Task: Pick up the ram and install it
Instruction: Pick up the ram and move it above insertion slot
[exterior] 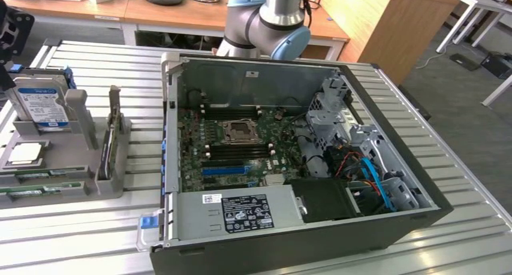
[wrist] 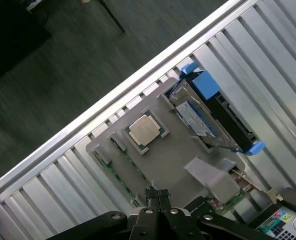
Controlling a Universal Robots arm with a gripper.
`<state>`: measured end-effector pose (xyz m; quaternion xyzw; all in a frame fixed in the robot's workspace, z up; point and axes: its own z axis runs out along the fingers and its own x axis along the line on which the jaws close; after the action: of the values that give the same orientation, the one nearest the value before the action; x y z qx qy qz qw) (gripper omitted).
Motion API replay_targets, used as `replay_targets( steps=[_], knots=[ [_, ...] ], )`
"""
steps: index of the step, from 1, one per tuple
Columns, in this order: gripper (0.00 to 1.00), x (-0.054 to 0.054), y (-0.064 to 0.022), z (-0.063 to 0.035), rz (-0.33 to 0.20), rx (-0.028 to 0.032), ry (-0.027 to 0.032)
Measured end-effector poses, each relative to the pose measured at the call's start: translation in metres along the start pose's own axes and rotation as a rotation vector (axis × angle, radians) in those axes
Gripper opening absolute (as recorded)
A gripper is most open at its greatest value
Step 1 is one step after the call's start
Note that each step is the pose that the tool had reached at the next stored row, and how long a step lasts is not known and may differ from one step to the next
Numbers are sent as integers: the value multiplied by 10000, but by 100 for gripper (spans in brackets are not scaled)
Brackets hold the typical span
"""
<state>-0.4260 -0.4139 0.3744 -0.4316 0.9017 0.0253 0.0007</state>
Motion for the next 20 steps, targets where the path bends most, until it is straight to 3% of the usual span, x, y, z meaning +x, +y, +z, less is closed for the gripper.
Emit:
replay_targets(
  steps=[20],
  knots=[
    [11,1,-1,16,-3211,-74,145]
  ],
)
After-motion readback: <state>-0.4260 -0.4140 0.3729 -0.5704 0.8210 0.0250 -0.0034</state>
